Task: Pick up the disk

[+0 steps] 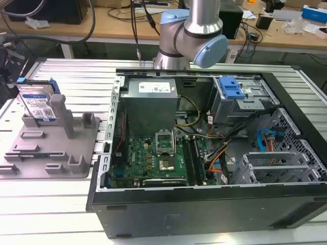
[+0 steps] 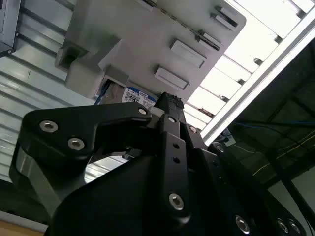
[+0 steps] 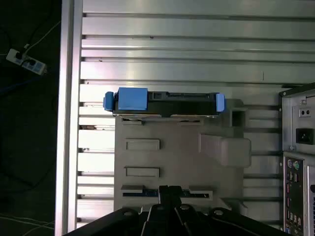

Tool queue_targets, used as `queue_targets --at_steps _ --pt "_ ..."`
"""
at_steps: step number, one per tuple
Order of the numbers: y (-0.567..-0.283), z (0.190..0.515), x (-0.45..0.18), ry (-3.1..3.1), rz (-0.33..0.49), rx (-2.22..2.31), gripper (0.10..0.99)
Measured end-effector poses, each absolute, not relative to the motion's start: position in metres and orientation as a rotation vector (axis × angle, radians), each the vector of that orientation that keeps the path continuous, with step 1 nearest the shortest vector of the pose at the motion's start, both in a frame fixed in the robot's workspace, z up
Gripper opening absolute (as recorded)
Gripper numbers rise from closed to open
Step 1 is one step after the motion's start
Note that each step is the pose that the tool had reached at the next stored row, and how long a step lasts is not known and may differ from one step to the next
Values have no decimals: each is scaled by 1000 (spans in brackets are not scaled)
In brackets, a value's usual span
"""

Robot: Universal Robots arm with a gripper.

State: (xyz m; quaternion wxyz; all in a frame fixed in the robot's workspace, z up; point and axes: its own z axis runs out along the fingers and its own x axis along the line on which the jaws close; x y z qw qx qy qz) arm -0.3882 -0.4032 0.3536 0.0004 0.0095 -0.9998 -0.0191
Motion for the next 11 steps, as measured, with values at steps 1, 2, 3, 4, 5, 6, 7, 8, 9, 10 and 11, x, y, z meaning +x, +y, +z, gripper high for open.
queue_targets --at_steps 1,2,3,4,5,6,7,8,9,10,11 --pt "-403 354 -388 -3140 -60 30 106" --pt "-403 354 -388 -3140 -60 30 106" --pt "-403 354 -388 -3140 -60 30 106" --pt "-403 354 -388 -3140 -60 30 106" --pt "-403 354 -388 -3140 -60 30 106" --pt "-403 354 -388 -3140 -60 30 106" --pt "-403 354 -388 -3140 -60 30 106" --pt "-403 354 -388 -3140 -60 30 106" --pt "-403 354 -388 -3140 -60 30 106" --pt "-403 354 -388 -3140 -60 31 106" --pt "-403 354 -388 -3140 -60 38 106"
